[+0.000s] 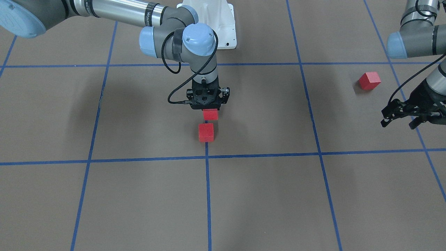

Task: Form red blocks into L shape at center
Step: 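Lower the cube nearer the robot against the centre cube, open right gripper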

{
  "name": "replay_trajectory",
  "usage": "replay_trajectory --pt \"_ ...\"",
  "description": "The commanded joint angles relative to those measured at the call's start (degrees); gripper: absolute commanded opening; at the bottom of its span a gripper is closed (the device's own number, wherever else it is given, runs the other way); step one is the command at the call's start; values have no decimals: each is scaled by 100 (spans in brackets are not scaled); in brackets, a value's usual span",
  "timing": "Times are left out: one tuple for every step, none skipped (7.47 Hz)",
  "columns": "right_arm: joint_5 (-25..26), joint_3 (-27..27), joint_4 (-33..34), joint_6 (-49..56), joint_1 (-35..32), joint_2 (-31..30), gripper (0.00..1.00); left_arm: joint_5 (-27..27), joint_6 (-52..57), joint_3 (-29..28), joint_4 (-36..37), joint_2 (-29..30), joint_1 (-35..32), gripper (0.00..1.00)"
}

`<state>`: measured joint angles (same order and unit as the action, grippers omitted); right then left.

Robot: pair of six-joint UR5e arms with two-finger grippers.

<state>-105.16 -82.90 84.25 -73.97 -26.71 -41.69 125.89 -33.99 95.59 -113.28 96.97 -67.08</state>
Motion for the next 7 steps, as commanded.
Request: replay_trajectory --pt "327 89 4 136 -18 20 0 -3 -2 -14 -1 6 11 100" --pt "390 115 21 216 -18 3 0 -3 -2 -40 -1 6 11 100" --pt "408 177 21 243 -18 20 0 -3 7 -40 -1 6 11 100" --pt "460 238 4 295 -18 29 0 -3 7 -40 -1 6 11 100" --pt "461 265 -5 296 -18 29 0 -3 7 -49 -1 6 11 100" --pt "461 274 -5 304 -10 29 0 -3 7 -49 -1 6 11 100" --pt "461 291 -23 304 -10 29 0 -3 7 -49 -1 6 11 100"
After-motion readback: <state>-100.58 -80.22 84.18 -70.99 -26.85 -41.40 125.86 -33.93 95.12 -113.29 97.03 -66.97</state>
